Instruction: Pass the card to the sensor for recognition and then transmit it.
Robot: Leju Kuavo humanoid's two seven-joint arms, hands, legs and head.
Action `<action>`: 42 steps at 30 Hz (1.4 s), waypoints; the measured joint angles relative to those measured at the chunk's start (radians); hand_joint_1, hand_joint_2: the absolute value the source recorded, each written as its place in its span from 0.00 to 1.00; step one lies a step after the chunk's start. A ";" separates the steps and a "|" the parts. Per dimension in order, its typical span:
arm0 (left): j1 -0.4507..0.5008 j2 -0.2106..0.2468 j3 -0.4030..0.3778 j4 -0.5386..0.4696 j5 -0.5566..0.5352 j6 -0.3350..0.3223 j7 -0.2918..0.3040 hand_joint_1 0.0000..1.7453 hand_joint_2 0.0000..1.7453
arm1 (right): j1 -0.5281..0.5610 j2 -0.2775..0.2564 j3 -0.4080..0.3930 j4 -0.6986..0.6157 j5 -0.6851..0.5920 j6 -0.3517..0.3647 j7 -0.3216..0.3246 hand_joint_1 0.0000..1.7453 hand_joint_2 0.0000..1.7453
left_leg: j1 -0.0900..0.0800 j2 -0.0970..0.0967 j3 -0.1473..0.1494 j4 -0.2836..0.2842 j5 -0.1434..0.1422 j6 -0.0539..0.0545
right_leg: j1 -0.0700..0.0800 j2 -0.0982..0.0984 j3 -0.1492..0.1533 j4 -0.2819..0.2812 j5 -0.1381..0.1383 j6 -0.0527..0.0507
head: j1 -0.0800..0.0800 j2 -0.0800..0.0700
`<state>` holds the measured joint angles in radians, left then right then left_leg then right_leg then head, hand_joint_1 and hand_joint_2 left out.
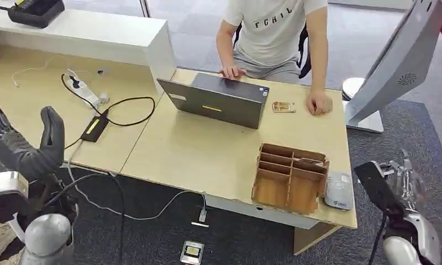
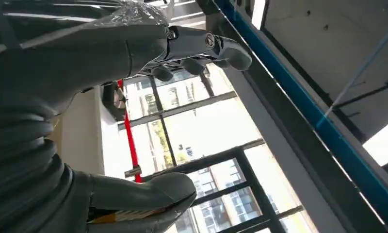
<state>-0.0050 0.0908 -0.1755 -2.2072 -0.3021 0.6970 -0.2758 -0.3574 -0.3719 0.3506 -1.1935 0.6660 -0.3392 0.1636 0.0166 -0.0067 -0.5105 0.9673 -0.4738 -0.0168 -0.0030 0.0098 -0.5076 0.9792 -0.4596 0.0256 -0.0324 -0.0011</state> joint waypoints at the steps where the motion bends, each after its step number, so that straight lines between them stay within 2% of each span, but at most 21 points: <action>1: -0.010 0.001 -0.001 -0.003 -0.002 0.000 0.000 0.00 1.00 | -0.002 0.014 0.005 0.029 -0.006 -0.012 -0.009 1.00 1.00 | 0.000 0.000 0.000 0.000 0.000 0.000 | 0.000 0.000 0.000 0.000 0.000 0.000 | 0.001 0.000; 9: -0.048 0.015 -0.013 -0.038 -0.047 0.000 0.014 0.00 1.00 | -0.057 0.096 0.046 0.237 -0.007 -0.059 -0.027 1.00 1.00 | 0.000 0.000 0.000 0.000 0.000 0.000 | 0.000 0.000 0.000 0.001 0.000 0.000 | 0.001 0.000; 18: -0.089 0.024 -0.053 -0.060 -0.080 0.000 0.008 0.00 1.00 | -0.133 0.126 0.067 0.431 0.067 -0.058 0.017 1.00 1.00 | 0.000 0.000 0.000 0.000 0.000 0.000 | 0.000 0.000 0.000 0.000 0.000 0.000 | 0.000 0.000; 23: -0.089 0.024 -0.058 -0.074 -0.092 0.000 0.016 0.00 1.00 | -0.159 0.127 0.069 0.512 0.082 -0.083 0.047 1.00 1.00 | 0.000 0.001 0.001 0.000 0.000 0.000 | 0.000 0.000 0.000 0.000 0.000 0.000 | 0.000 0.000; 32: -0.086 0.024 -0.058 -0.089 -0.094 0.000 0.018 0.00 1.00 | -0.169 0.110 0.069 0.582 0.097 -0.107 0.052 1.00 1.00 | 0.000 0.001 0.002 0.001 0.000 0.000 | 0.000 0.000 0.001 0.000 0.000 0.000 | 0.000 0.000; 42: -0.088 0.023 -0.067 -0.089 -0.064 0.000 -0.003 0.00 1.00 | -0.188 0.118 0.061 0.563 0.101 -0.138 -0.017 1.00 1.00 | 0.000 0.001 0.002 0.001 0.000 0.000 | 0.000 0.000 0.001 0.000 0.000 0.000 | 0.000 0.000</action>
<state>-0.0928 0.1133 -0.2426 -2.2961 -0.3662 0.6966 -0.2792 -0.5456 -0.2541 0.4116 -0.6309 0.7667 -0.4772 0.1461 0.0164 -0.0059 -0.5087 0.9680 -0.4734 -0.0171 -0.0033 0.0102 -0.5066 0.9797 -0.4594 0.0255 -0.0320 -0.0011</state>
